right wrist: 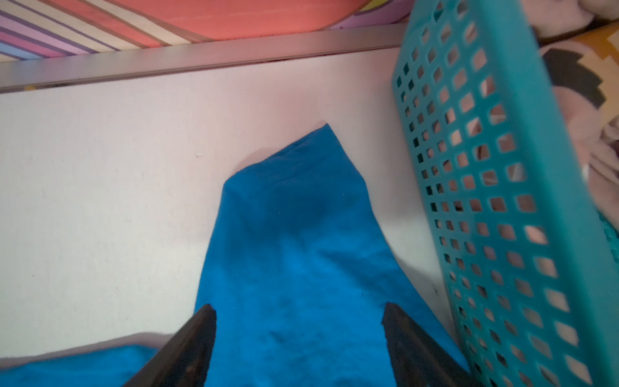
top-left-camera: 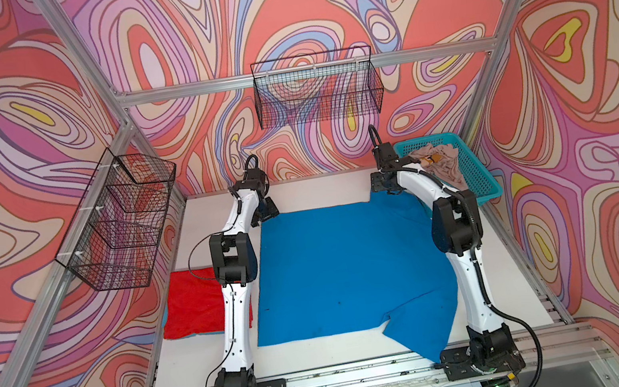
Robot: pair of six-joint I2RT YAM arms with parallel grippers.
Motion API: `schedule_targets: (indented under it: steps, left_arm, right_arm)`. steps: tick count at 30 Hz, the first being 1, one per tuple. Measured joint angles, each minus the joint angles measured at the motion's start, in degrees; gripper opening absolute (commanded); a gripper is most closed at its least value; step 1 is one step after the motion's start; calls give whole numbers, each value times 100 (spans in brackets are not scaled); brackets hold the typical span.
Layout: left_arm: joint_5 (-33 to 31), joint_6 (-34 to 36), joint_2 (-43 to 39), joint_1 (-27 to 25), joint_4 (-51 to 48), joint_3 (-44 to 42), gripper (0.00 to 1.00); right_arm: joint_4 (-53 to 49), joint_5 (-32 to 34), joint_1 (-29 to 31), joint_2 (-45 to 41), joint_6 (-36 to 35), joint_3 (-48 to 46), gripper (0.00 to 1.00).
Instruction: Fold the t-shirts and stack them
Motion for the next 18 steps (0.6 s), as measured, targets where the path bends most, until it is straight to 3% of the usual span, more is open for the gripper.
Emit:
schedule_targets:
  steps: [8, 18]
  left_arm:
    - [-22, 63, 76, 0, 107, 92, 54]
    - [0, 70, 118, 0, 289, 116, 27]
  right_arm:
    - [90, -4, 0, 0, -50, -17, 82]
    - [92, 70, 0, 0, -74, -17, 82]
